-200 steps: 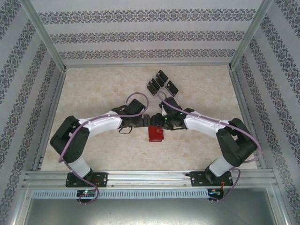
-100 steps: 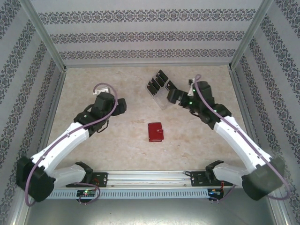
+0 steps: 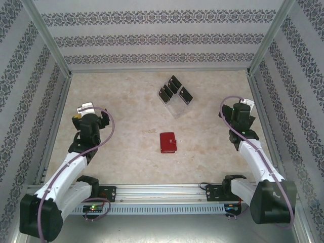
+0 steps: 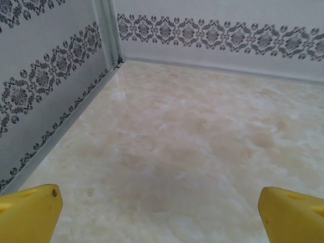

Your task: Put the credit cards into the card holder

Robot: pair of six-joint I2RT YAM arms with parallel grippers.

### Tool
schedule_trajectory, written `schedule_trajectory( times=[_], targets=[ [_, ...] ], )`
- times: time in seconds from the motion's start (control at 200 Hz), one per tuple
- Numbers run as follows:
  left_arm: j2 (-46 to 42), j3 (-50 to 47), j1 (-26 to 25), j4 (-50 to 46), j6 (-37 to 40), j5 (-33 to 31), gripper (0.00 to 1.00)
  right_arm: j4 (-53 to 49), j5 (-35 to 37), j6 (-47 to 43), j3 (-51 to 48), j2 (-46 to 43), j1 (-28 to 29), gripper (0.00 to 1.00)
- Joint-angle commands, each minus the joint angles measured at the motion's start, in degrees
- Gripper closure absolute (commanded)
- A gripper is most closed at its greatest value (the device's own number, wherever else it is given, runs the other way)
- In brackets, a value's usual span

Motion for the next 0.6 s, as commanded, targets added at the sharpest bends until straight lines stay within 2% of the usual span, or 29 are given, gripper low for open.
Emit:
schedule_trajectory(
  times=[0.0, 0.125, 0.205, 0.245, 0.33, 0.435, 0.505, 0.595],
  targets=[
    [7.09, -4.94, 1.81, 17.38, 7.55, 4.14, 0.00, 11.94, 0.95, -5.99, -4.42, 2.76, -0.57, 0.02],
    [17.65, -7.76, 3.55, 27.99, 10.29, 4.82, 0.00, 19.76, -3.01, -7.13, -9.41, 6.11, -0.80, 0.02],
    [21.70, -8.81, 5.39, 32.71, 8.80, 6.58, 0.00, 30.69, -5.54, -8.03, -14.05, 7.11, -0.80, 0.02],
    [22.41, -8.46, 5.68, 33.35, 8.77, 7.72, 0.00, 30.18, -7.38, -9.66, -14.05, 6.58, -0.92, 0.02],
    [25.49, -7.05, 7.20, 35.74, 9.48, 12.95, 0.00, 37.77, -10.54, -12.71, -16.17, 8.85, -0.80, 0.02],
    [28.32, -3.11, 7.71, 31.05, 10.11, 16.74, 0.00, 43.23, -12.32, -12.88, -15.52, 12.90, -0.86, 0.02],
    [28.88, -2.18, 7.72, 29.70, 10.55, 18.39, 0.00, 47.25, -12.75, -13.13, -15.17, 16.01, -0.30, 0.02],
    [28.00, -4.68, 7.72, 34.05, 11.44, 23.81, 0.00, 55.69, -11.51, -13.75, -16.99, 20.84, 0.42, 0.02]
  ],
)
